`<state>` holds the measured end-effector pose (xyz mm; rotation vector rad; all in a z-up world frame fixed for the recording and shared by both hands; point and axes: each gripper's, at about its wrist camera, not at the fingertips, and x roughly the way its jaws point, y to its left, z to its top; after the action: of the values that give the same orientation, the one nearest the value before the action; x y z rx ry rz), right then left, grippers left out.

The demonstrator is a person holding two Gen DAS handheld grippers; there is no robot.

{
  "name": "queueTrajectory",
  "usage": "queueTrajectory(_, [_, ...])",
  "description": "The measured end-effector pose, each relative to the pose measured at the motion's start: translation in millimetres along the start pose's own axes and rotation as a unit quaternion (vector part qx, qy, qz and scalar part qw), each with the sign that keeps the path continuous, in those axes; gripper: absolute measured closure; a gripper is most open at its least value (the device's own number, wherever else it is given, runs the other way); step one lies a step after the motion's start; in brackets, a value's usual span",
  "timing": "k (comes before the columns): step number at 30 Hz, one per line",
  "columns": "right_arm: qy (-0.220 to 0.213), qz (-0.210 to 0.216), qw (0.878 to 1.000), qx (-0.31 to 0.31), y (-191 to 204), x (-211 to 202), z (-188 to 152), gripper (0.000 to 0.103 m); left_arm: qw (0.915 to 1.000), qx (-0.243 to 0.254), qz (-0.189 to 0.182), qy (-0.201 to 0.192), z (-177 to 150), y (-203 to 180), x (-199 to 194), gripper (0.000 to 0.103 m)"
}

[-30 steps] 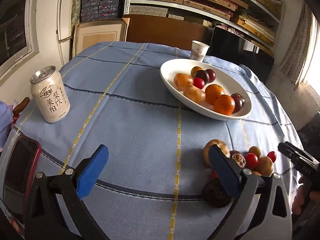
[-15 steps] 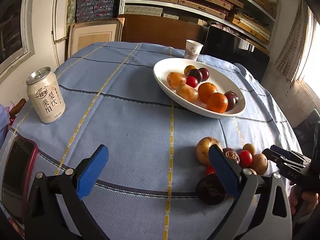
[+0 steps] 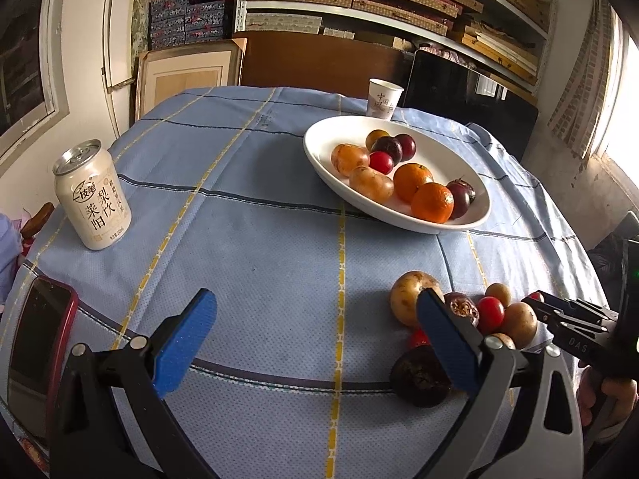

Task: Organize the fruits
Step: 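Withdraw both grippers to the pile and grasp a red tomato with the right gripper, then close the left gripper on a dark brown fruit while the right holds the tomato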

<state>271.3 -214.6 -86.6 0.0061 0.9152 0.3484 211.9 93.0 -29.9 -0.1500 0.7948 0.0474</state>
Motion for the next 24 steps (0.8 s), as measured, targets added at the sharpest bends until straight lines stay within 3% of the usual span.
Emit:
queueTrajectory(6, [-0.006, 0.006, 1.000, 0.000, -1.1, -2.3, 1.9, 0.077, 1.0000, 0.000, 0.001, 0.006, 0.1, 1.0, 2.8, 0.005])
queueTrajectory(10, [-0.012, 0.008, 1.000, 0.005, -2.3, -5.9, 1.7, 0.078, 0.9986, 0.028, -0.038, 0.023, -1.5, -4.1, 3.1, 0.005])
queueTrajectory(13, [-0.005, 0.005, 1.000, 0.003, -0.8, -4.2, 1.5, 0.077, 0.9898, 0.087, -0.103, 0.047, -11.1, -19.0, 1.0, 0.005])
queueTrajectory(17, [-0.001, 0.004, 1.000, 0.005, -1.8, -3.7, 0.3, 0.077, 0.9748, 0.203, -0.090, 0.028, -35.4, -53.3, -8.3, 0.005])
queueTrajectory(20, [0.001, 0.002, 1.000, 0.008, -2.6, -2.9, 0.0, 0.077, 0.9676, 0.231, -0.097, 0.033, -45.6, -66.1, -8.0, 0.005])
queueTrajectory(24, [0.001, 0.002, 1.000, 0.008, -2.4, -3.2, -1.0, 0.076, 0.9673, 0.228, -0.107, 0.032, -46.7, -64.8, -8.1, 0.007])
